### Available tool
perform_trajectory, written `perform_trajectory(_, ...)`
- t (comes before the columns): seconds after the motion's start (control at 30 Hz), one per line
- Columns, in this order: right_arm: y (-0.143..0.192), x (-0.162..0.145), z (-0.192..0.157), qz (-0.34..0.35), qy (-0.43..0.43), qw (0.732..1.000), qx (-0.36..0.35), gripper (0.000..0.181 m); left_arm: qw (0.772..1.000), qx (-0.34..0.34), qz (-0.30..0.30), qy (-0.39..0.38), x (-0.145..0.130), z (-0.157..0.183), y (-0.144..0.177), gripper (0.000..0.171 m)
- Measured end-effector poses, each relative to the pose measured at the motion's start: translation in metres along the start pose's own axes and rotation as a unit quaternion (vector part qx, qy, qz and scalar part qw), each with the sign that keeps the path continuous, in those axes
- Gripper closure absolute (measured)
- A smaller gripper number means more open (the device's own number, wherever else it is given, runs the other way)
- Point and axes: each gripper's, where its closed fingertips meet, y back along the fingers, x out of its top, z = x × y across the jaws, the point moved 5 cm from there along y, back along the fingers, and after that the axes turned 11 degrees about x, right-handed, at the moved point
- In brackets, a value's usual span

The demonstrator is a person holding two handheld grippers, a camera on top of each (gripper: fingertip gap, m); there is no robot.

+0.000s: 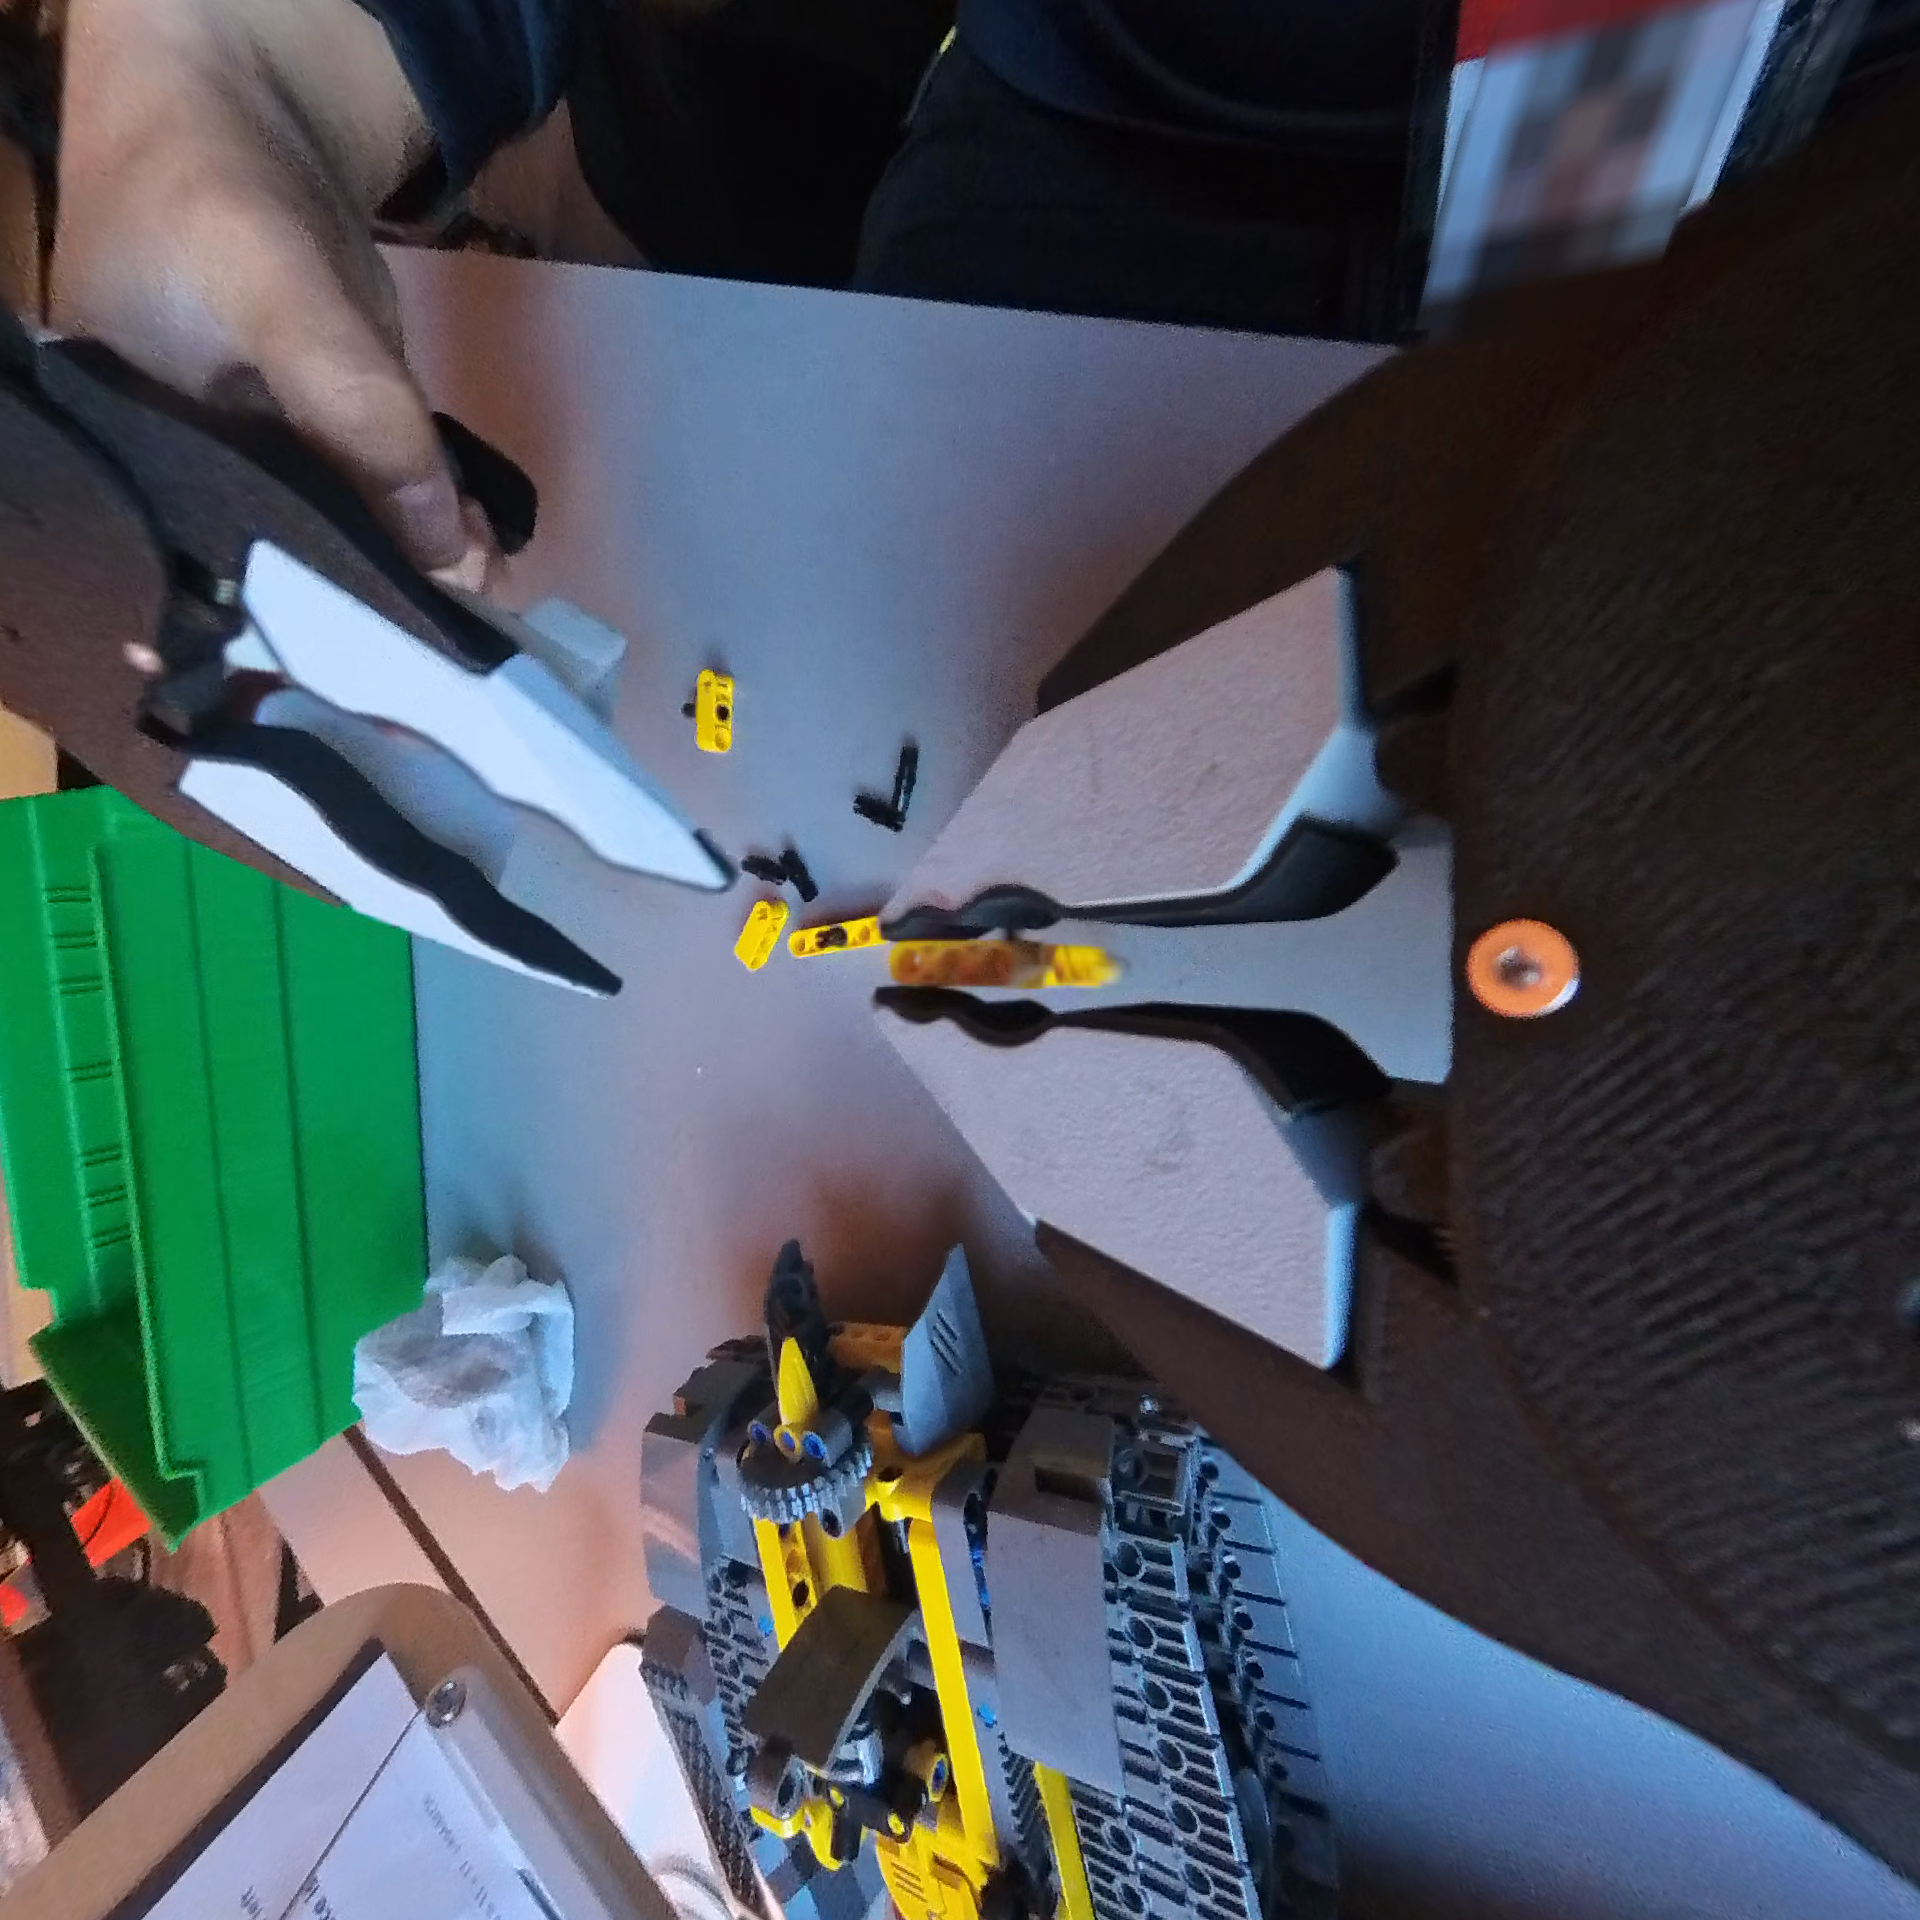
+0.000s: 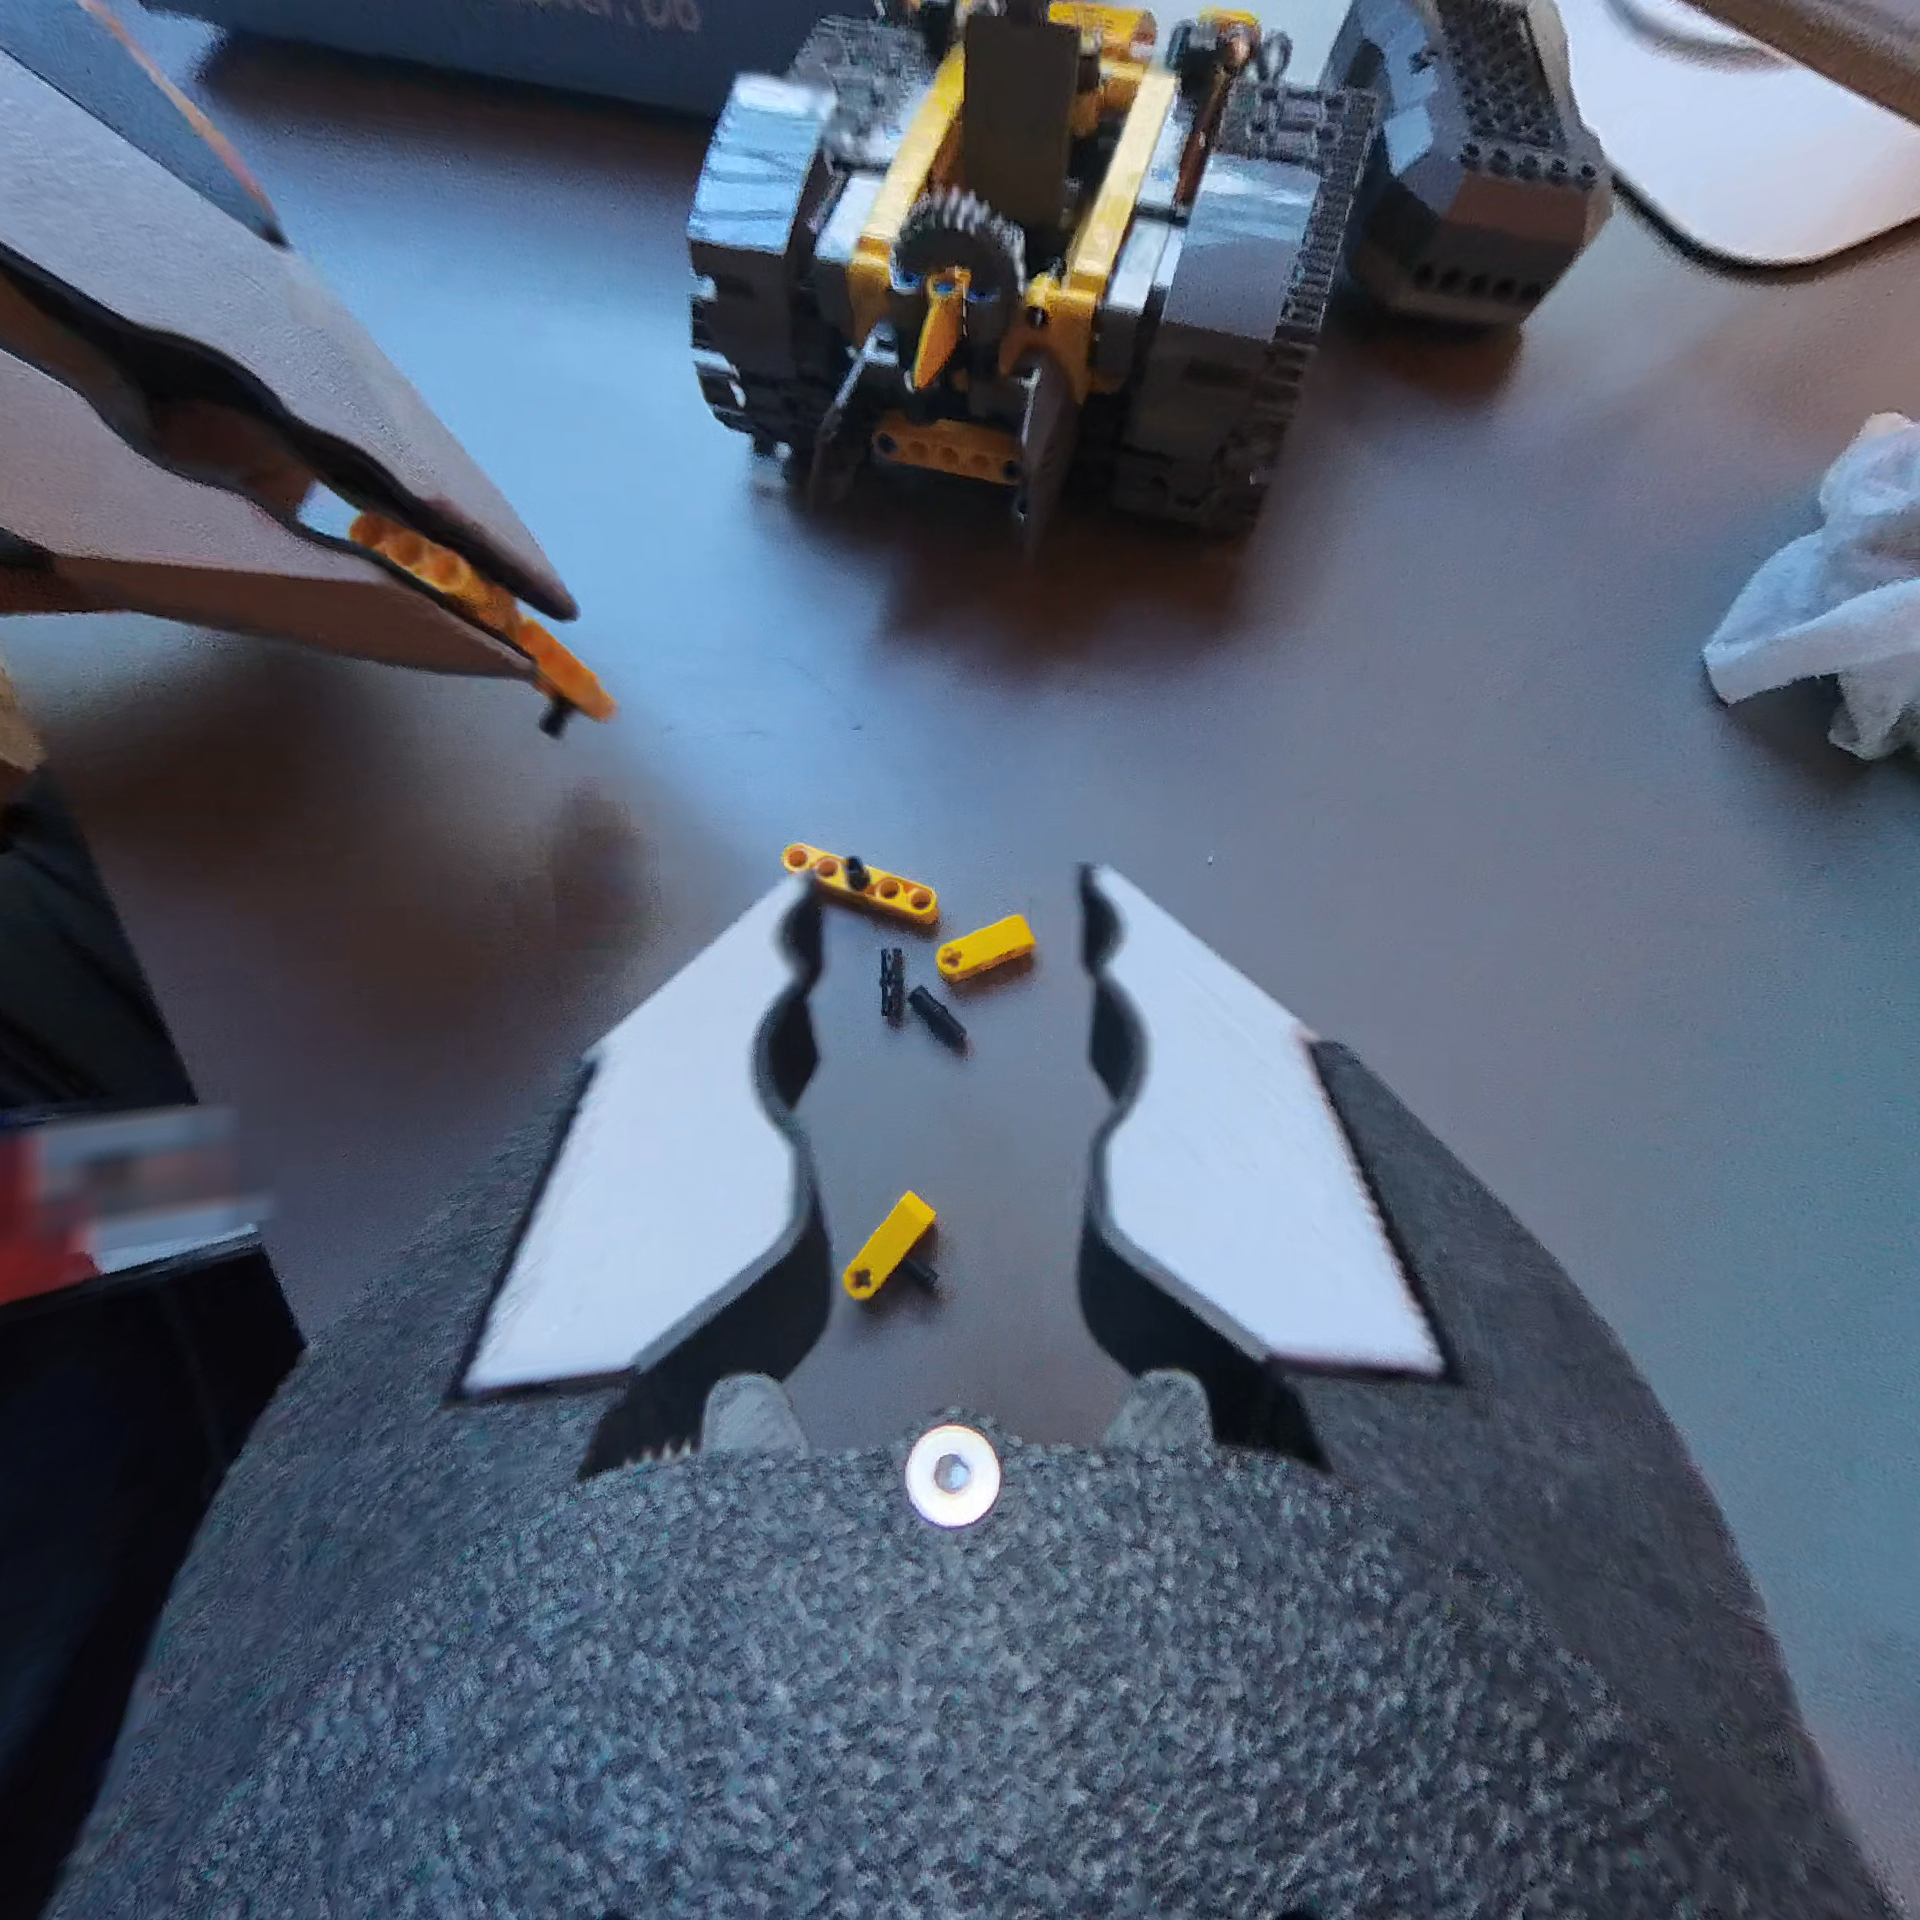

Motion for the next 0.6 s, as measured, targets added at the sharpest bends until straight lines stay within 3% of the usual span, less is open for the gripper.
perform_trajectory(0.03, -0.003, -0.001, -0.001, -0.012, 0.010, 1.000, -0.011, 0.125, 1.000, 0.002, 0.004, -0.001, 0.000, 0.000, 0.000, 0.166)
perform_trajectory(0.1, -0.006, 0.004, -0.010, -0.005, 0.023, 1.000, -0.007, 0.127, 1.000, 0.008, 0.006, -0.001, 0.002, 0.001, -0.001, 0.163)
perform_trajectory(0.2, -0.008, 0.011, -0.022, 0.008, 0.031, 0.999, 0.018, 0.127, 0.999, 0.033, 0.000, -0.005, 0.002, -0.003, 0.000, 0.171)
perform_trajectory(0.3, -0.006, 0.003, -0.008, -0.021, 0.025, 0.999, -0.024, 0.107, 0.999, 0.019, -0.044, -0.007, -0.010, -0.006, -0.006, 0.171)
perform_trajectory(0.5, 0.017, -0.011, 0.011, -0.040, 0.017, 0.999, -0.013, 0.111, 0.999, 0.012, -0.032, 0.022, -0.007, -0.011, -0.002, 0.171)
perform_trajectory(0.6, 0.025, -0.017, 0.015, -0.038, 0.004, 0.999, 0.015, 0.107, 0.998, 0.017, -0.046, 0.029, -0.012, -0.013, -0.005, 0.154)
